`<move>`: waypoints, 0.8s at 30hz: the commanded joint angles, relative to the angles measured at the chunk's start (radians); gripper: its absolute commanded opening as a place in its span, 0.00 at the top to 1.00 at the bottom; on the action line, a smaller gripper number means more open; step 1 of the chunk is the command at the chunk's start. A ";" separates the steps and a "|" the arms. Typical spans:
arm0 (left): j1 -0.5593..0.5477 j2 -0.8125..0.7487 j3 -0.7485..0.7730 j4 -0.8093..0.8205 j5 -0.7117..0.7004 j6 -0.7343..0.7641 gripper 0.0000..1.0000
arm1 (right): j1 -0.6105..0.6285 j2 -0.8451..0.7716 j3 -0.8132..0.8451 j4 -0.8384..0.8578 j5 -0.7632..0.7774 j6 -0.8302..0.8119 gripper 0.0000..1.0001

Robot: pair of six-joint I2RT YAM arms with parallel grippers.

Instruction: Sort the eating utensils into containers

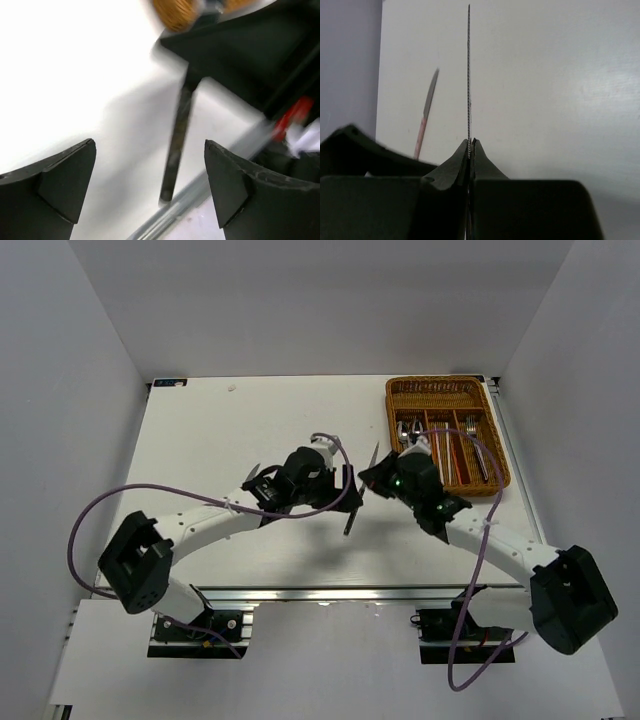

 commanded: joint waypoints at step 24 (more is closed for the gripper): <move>0.008 -0.543 -0.042 -0.558 -0.589 0.162 0.02 | -0.707 1.132 1.441 -0.395 0.105 0.281 1.00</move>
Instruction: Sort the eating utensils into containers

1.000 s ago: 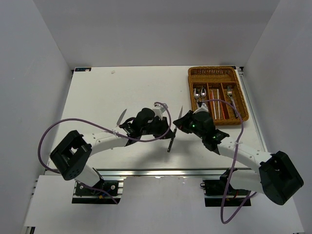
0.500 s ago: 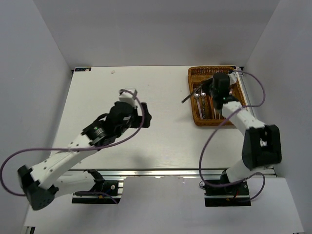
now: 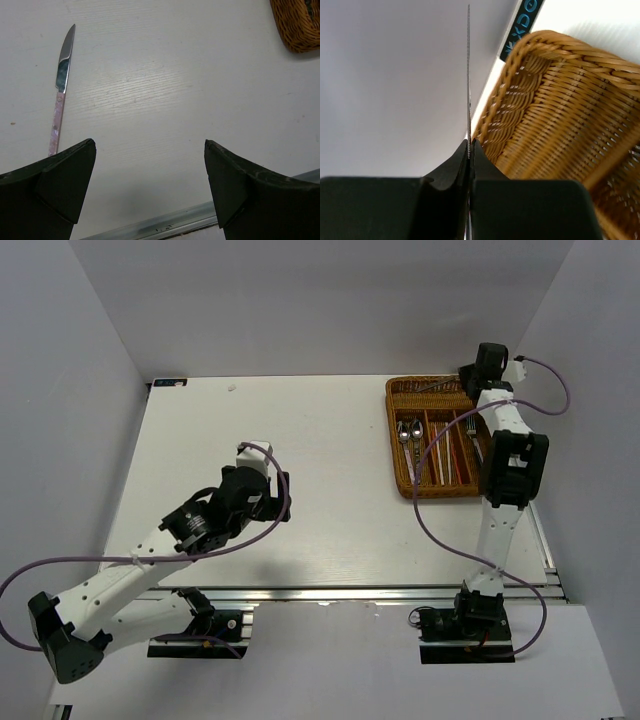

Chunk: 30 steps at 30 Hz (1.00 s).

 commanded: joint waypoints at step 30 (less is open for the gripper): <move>0.465 0.283 0.188 -0.028 0.151 0.076 0.02 | 0.071 -0.434 -0.329 0.007 -0.098 -0.269 0.11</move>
